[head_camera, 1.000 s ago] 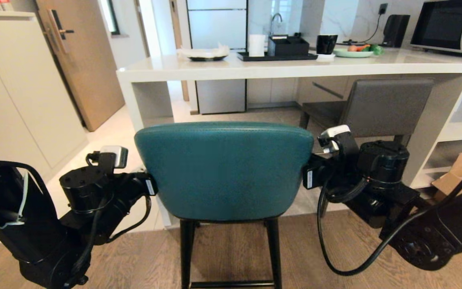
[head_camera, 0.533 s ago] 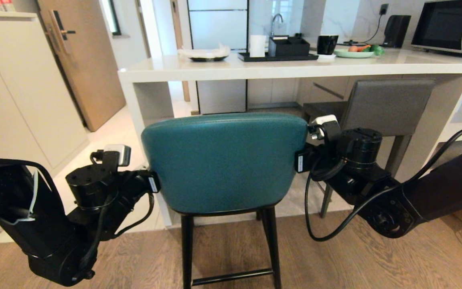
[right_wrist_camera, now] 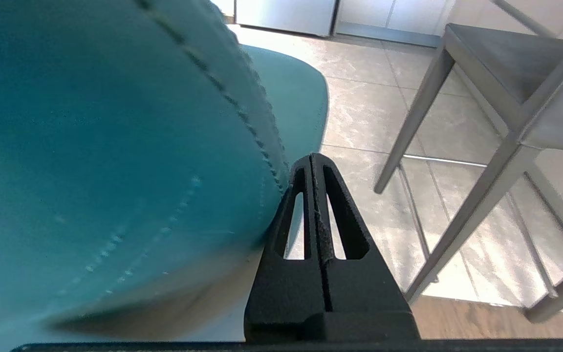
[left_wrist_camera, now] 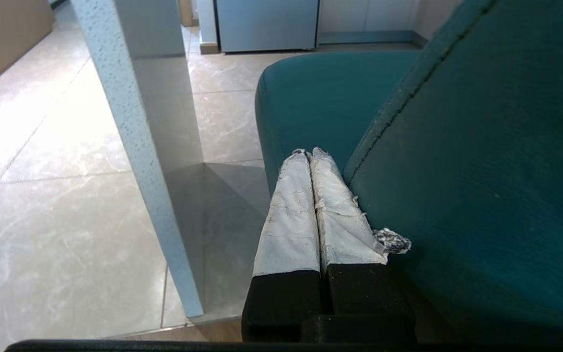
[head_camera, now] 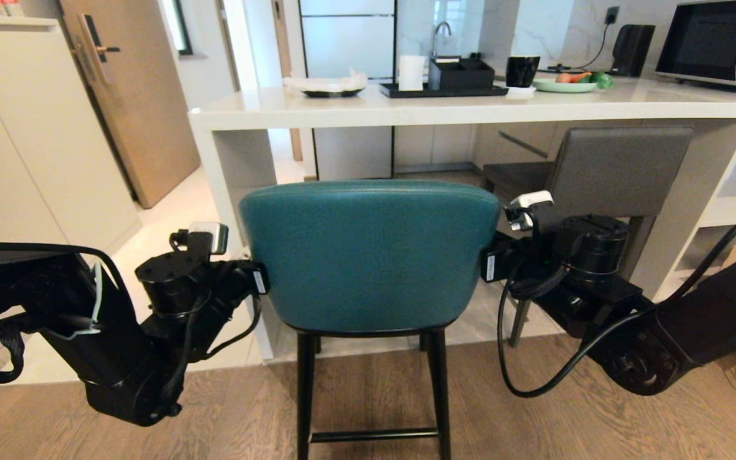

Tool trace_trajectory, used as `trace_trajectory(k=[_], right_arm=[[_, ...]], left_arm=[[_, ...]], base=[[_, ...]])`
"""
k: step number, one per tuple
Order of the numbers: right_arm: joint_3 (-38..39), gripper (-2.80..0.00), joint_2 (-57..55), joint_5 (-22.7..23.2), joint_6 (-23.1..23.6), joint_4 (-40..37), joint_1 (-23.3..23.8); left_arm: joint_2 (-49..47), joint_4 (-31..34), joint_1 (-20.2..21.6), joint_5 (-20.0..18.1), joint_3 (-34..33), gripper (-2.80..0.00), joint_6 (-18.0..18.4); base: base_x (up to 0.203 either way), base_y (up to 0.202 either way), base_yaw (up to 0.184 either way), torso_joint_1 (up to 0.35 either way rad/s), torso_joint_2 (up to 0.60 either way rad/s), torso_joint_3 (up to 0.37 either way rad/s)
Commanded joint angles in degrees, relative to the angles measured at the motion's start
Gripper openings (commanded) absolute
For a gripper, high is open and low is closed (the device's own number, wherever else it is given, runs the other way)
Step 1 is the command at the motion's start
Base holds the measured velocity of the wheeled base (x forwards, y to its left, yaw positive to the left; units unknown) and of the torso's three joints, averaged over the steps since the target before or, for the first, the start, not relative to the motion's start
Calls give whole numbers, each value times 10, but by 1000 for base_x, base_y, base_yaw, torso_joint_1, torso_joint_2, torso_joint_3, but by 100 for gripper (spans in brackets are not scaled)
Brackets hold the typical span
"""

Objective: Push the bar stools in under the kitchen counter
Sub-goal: Push the blue chair back under the dining table

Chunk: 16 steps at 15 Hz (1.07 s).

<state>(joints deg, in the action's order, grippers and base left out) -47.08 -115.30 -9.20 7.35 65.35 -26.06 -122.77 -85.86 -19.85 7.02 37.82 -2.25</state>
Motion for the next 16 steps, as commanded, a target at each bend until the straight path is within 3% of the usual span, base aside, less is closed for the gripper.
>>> trace_trajectory(k=[1,5,8,14,16], right_arm=[[-2,-280,-11,-1,0,-1,20],[-26,-280,-20,-1,3,-1,31],[-26,-280,-19,-3,5,-1,32],[-26,-280,-21,-2,5,-1,32],[-26,-280,-22,-2,5,-1,32]], left_arm=[[-4,-3,-2,3,3,-280,2],[-3,-18,-5,3,-2,-280,2],[-5,-18,-3,2,1,-280,52],[-9,-18,-2,2,-1,-280,54],[-8,-18,-2,1,-3,-280,54]], base=[[0,0,0,0,0,0],[0,0,0,0,0,0],[0,0,0,0,0,0],[0,0,0,0,0,0],[155,0,-1,-1,-9,10]])
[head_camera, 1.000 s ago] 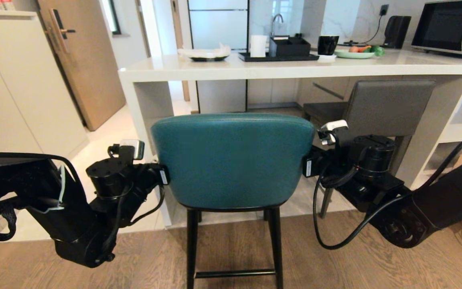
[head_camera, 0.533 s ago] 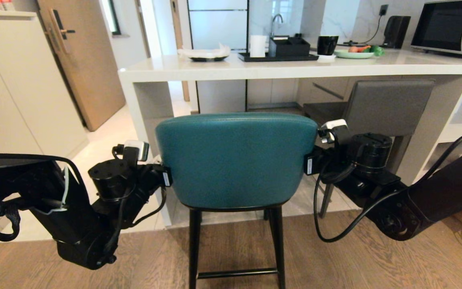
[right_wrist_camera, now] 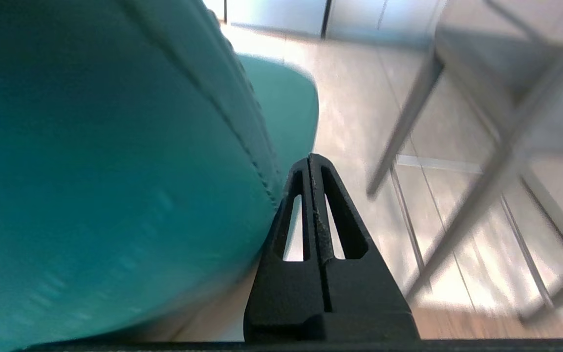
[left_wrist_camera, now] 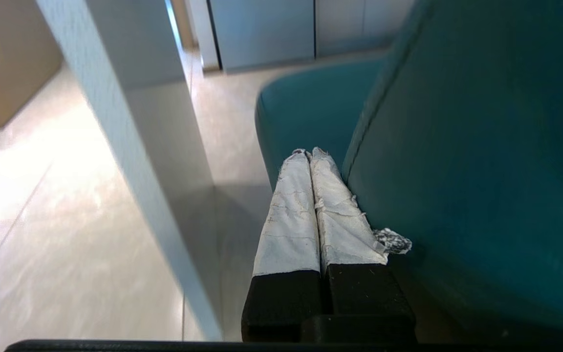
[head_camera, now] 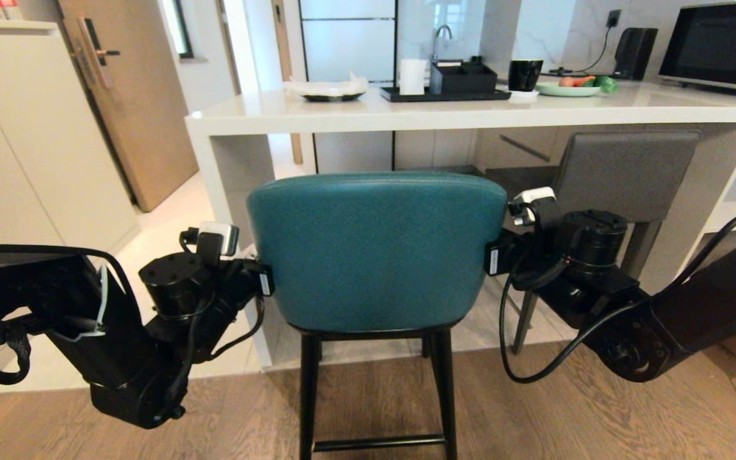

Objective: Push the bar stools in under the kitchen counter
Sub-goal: Push the blue chair back under the dining table

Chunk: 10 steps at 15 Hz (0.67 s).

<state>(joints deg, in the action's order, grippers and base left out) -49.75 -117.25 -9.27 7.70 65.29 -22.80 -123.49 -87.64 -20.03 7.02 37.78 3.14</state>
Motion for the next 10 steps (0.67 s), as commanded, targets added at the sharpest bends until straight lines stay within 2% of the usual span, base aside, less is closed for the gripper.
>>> trace_trajectory(k=[1,8,10], right_arm=[[0,-280,-3,-2,2,-1,-1],[7,-280,2,-2,10,0,-1],[9,-280,5,-3,19,11,-5]], left_arm=[[0,0,-1,1,-2,-280,0],[10,0,-2,-2,-11,-280,1],[22,0,-2,-3,-29,-280,1]], base=[[185,0,5,9,-1,-2],[174,0,3,2,0,2],[44,0,1,1,6,1]])
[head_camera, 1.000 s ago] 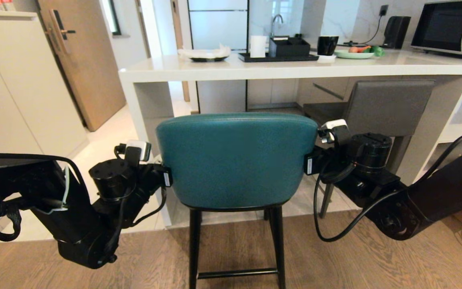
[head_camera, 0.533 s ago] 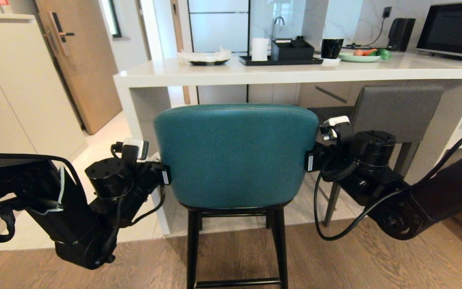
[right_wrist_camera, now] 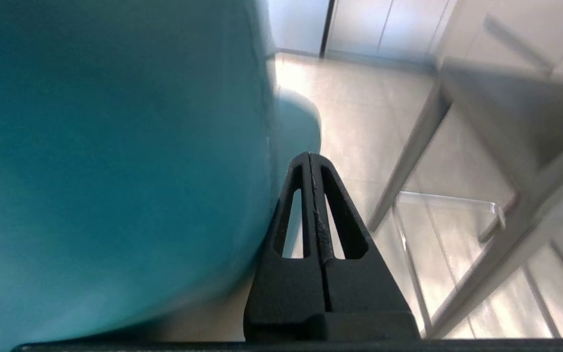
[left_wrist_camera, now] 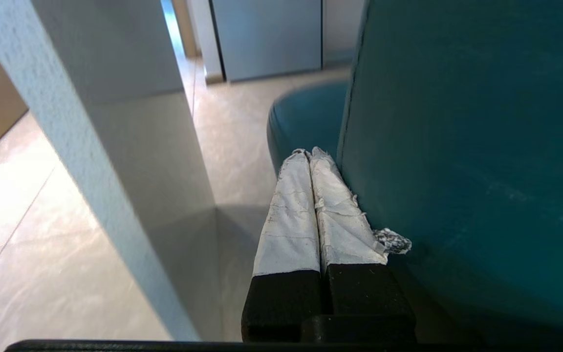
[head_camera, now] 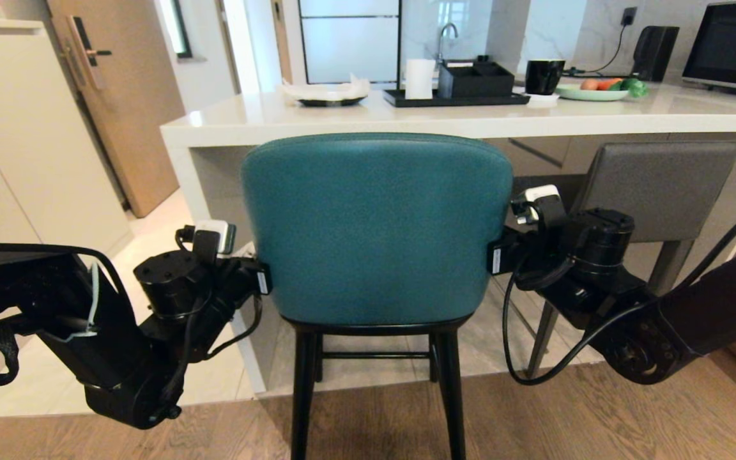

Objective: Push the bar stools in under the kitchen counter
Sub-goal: Push the blue chair back under the dining table

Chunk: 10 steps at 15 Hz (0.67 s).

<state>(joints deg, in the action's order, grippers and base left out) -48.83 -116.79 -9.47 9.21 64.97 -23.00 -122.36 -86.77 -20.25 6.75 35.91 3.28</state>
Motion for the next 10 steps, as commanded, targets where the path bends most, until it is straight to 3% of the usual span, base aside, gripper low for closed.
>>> trace_trajectory(k=[1,10], right_arm=[[3,-280,4,-1,12,21,-6],[100,-280,24,0,26,49,-18]], left_arm=[[20,-9,-2,0,-19,-280,0],[102,-9,-71,-3,-152,-280,-3]], base=[[0,0,0,0,0,0],[0,0,0,0,0,0]])
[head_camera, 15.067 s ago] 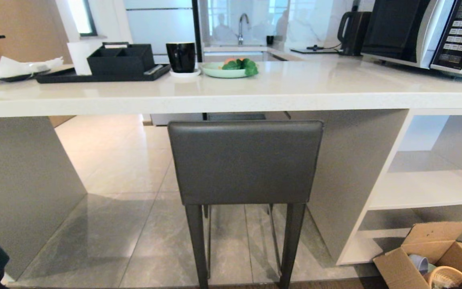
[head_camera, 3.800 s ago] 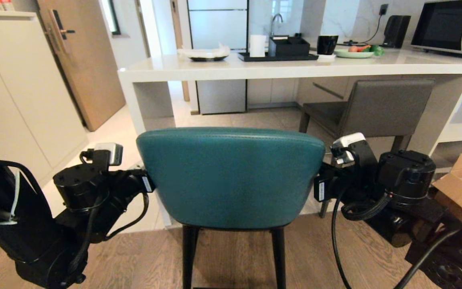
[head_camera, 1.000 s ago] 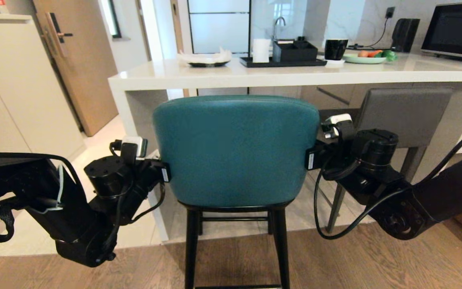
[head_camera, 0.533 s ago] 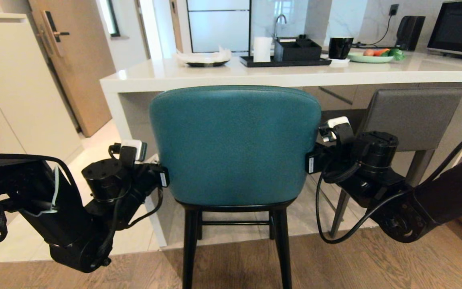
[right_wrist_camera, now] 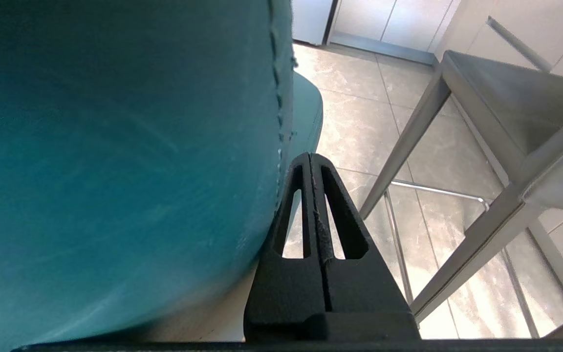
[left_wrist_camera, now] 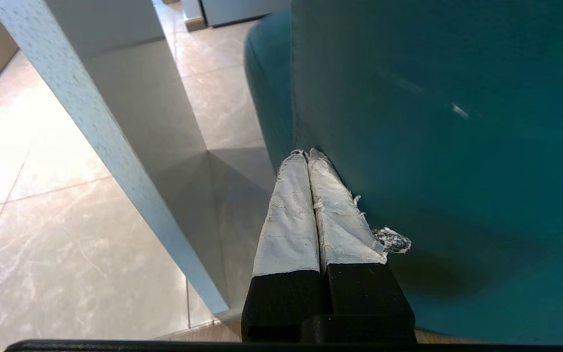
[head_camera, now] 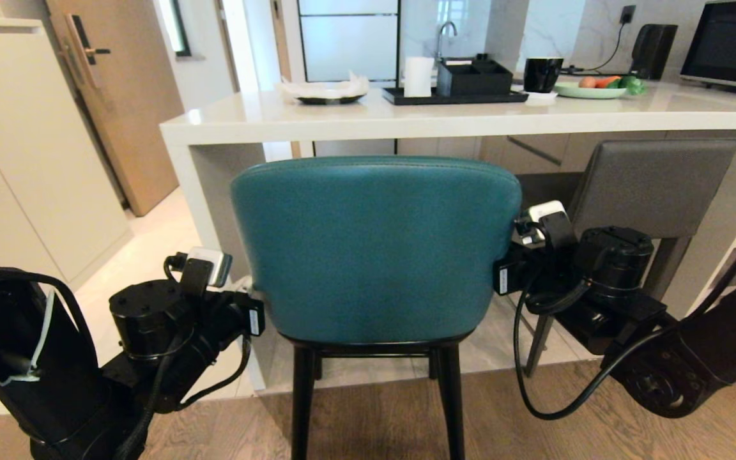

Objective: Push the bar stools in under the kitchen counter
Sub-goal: Push the blue chair back under the dining table

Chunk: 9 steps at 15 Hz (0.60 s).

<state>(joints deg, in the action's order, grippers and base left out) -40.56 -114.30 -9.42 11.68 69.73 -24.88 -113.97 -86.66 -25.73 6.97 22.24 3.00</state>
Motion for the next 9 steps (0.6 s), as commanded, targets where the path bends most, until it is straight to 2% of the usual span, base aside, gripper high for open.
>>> trace_trajectory(k=[1,5,9], right_arm=[[32,-280,-1,-1,2,11,0],[108,-280,-2,-2,3,66,-9],[174,-280,5,-6,2,110,-47]], left_arm=[[16,-10,-21,-5,-21,-280,0],[9,-10,-22,-6,-32,-280,0],[9,-10,-30,-6,-62,-280,0]], base=[[0,0,0,0,0,0],[0,0,0,0,0,0],[0,0,0,0,0,0]])
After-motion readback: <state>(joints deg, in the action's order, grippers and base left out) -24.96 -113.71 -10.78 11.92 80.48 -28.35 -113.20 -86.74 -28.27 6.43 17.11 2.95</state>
